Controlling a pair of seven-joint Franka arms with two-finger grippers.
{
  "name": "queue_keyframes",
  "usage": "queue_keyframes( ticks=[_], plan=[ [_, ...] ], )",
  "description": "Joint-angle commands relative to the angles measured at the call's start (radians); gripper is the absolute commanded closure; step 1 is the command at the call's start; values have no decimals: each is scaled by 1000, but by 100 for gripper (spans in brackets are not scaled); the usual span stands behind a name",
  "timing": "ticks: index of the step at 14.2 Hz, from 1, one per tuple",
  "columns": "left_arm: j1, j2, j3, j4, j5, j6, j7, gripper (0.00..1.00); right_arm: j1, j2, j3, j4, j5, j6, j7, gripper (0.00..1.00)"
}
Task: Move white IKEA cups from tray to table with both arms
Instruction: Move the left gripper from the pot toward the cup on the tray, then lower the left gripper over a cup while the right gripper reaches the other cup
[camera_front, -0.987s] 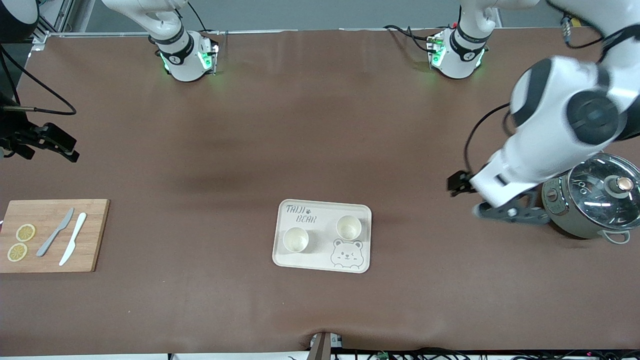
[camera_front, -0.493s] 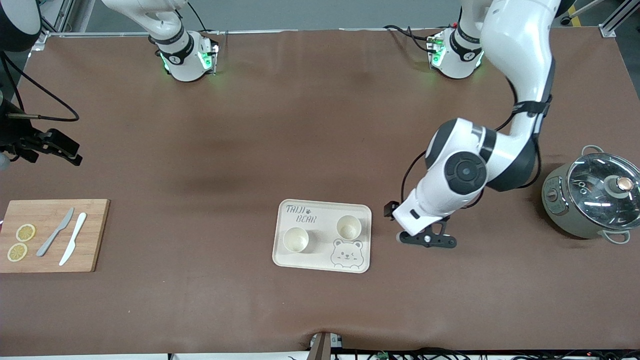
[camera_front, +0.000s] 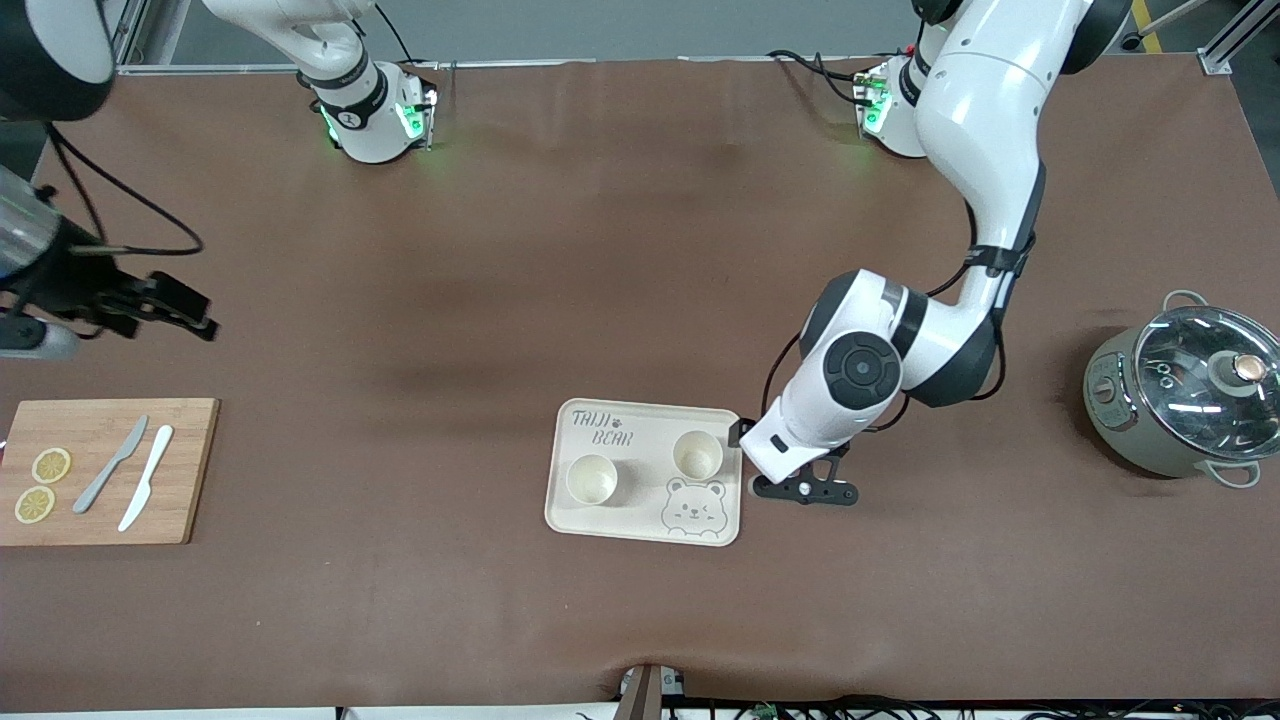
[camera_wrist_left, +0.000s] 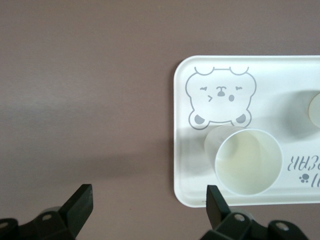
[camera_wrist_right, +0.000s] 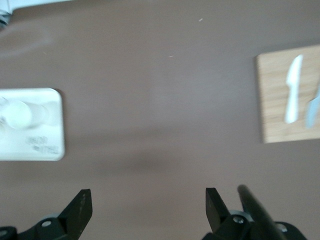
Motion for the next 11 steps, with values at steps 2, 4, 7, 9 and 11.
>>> queue_keyframes(
  ticks=[2, 4, 7, 9, 11],
  plan=[
    [-35, 36, 16, 31, -1, 27, -23, 0, 155, 251, -2, 265, 21, -12, 254, 0],
    [-68, 50, 36, 30, 7, 61, -58, 0, 225, 349, -2, 336, 20, 37, 349, 0],
    [-145, 86, 113, 31, 12, 110, -102, 0, 307, 460, -7, 345, 12, 178, 392, 0],
    [-190, 102, 166, 31, 9, 143, -122, 0, 339, 522, -10, 347, 10, 264, 404, 0],
    [-190, 108, 168, 31, 7, 176, -127, 0, 363, 566, -10, 355, -28, 292, 406, 0]
  ],
)
